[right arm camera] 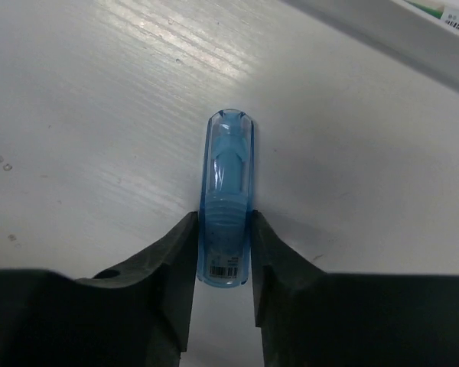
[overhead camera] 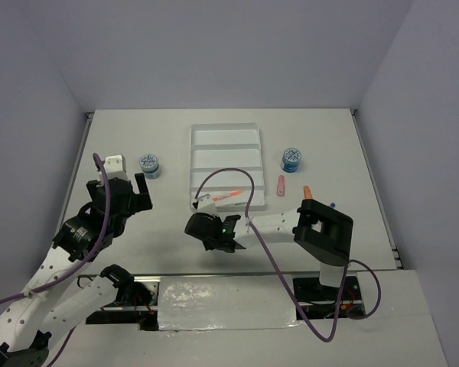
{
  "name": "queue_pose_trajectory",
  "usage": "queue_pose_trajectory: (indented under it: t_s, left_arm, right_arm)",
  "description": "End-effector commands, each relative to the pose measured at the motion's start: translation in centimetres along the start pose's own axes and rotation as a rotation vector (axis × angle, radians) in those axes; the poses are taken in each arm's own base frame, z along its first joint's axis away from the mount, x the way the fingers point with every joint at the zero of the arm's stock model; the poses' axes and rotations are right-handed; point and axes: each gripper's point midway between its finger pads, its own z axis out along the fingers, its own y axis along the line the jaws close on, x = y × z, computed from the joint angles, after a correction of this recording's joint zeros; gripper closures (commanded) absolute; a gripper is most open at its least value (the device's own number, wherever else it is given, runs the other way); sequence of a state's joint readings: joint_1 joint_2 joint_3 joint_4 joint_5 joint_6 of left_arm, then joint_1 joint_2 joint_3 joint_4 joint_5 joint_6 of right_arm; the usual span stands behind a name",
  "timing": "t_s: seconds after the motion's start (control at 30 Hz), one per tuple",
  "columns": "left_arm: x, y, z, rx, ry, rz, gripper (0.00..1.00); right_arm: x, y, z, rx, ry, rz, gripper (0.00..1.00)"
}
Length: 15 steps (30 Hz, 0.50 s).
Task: Sort the stationery into containers
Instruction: Pick up the stationery from the center of the board.
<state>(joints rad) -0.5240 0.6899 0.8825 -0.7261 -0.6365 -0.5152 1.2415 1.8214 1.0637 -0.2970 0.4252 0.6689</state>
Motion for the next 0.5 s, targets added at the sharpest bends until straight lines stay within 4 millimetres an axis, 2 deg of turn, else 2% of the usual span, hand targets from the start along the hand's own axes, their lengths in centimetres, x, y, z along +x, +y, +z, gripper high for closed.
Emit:
queue_pose_trajectory:
  t_s: [0.0, 0.1, 0.13, 0.17, 0.23, 0.27, 0.3, 0.37, 0.4, 0.47]
  left_arm:
    - [-1.0, -0.7, 0.1, 0.035, -0.032, 0.001, 0.01]
    - [-1.0, -0.7, 0.1, 0.040, -0.033, 0.004, 0.01]
    - [-1.1, -0.8, 0.1, 0.043, -0.035, 0.005, 0.01]
    - [-1.1, -0.8, 0.0, 0.047, -0.037, 0.006, 0.01]
    - [-1.1, -1.0, 0.1, 0.057, -0.036, 0.011, 0.01]
    - [-1.1, -1.0, 0.1, 0.057, -0.035, 0.012, 0.01]
    - [-1.2, -1.0, 0.1, 0.058, -0.037, 0.011, 0.01]
    - [-1.2, -1.0, 0.1, 0.062, -0.039, 0.012, 0.01]
    - [-1.1, -1.0, 0.1, 0.063, -0.037, 0.015, 0.01]
    - [-1.3, -0.9, 0.1, 0.059, -0.041, 0.008, 0.01]
  right_arm:
    - [0.9, 0.3, 0.3, -0.050, 0.019, 0.015, 0.76]
    - [0.6, 0.7, -0.7, -0.096, 0.002, -0.007, 0.91]
    - [-0.1, 1.8, -1.2, -0.156, -0.027, -0.011, 0.92]
    - [0.3, 1.9, -1.7, -0.195, -0.031, -0.035, 0.93]
    - [-2.3, 4.0, -4.6, -0.357, -0.131, -0.100, 0.94]
    - [-2.3, 3.7, -5.1, -0.380, -0.142, -0.138, 0.95]
    - [-4.5, 3.7, -6.8, -0.420, -0.227, -0.193, 0.95]
    - [-6.5, 2.9, -7.6, -0.437, -0.265, -0.209, 0.96]
    - [-8.5, 0.9, -7.3, -0.403, -0.287, -0.178, 0.95]
    - [-10.5, -0.5, -7.1, -0.410, -0.309, -0.187, 0.95]
